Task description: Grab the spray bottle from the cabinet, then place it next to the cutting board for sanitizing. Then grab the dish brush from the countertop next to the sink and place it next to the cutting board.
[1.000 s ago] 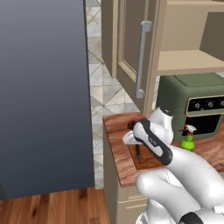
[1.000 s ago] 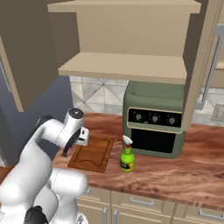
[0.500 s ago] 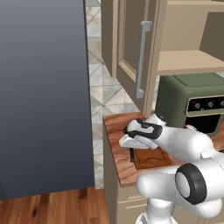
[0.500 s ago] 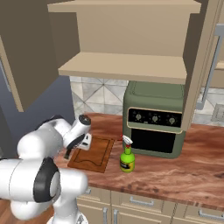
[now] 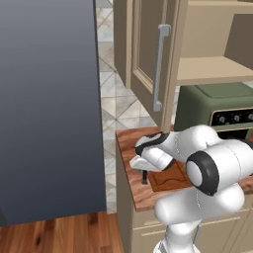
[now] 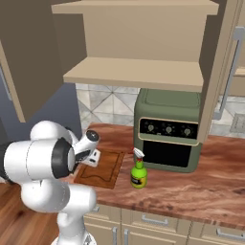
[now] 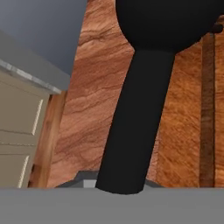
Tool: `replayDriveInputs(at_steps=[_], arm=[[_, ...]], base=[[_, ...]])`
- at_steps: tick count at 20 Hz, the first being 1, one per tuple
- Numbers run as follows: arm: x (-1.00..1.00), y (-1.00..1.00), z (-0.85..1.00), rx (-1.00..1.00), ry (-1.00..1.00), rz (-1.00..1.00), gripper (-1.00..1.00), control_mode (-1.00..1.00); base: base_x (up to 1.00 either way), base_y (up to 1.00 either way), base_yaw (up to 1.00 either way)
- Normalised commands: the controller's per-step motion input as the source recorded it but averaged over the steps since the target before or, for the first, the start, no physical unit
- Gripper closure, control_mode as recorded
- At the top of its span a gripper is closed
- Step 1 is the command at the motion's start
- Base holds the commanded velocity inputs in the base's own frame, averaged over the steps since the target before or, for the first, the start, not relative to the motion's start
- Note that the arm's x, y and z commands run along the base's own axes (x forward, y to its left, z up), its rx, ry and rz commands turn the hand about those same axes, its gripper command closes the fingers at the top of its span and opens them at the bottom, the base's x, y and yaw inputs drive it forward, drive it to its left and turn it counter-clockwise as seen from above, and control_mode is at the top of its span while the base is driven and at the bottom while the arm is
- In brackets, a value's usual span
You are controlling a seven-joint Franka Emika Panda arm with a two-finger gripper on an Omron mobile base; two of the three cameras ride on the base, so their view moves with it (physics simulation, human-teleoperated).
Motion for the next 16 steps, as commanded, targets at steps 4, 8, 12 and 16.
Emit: replayDriveInputs(at_steps=[4,8,12,16], arm=[[0.19,0.13,-0.36,0.0,0.0,0.0,1.0,-1.0],[0.15,0.23,-0.36,0.0,0.0,0.0,1.0,-1.0],[0.17,0.07,-0.43,0.0,0.0,0.0,1.0,-1.0],[0.23,0.03,-0.47,0.0,0.0,0.02,-1.0,-1.0]], base=[[0.0,0.0,0.0],[0.0,0.0,0.0],[0.0,0.0,0.0],[0.0,0.0,0.0]])
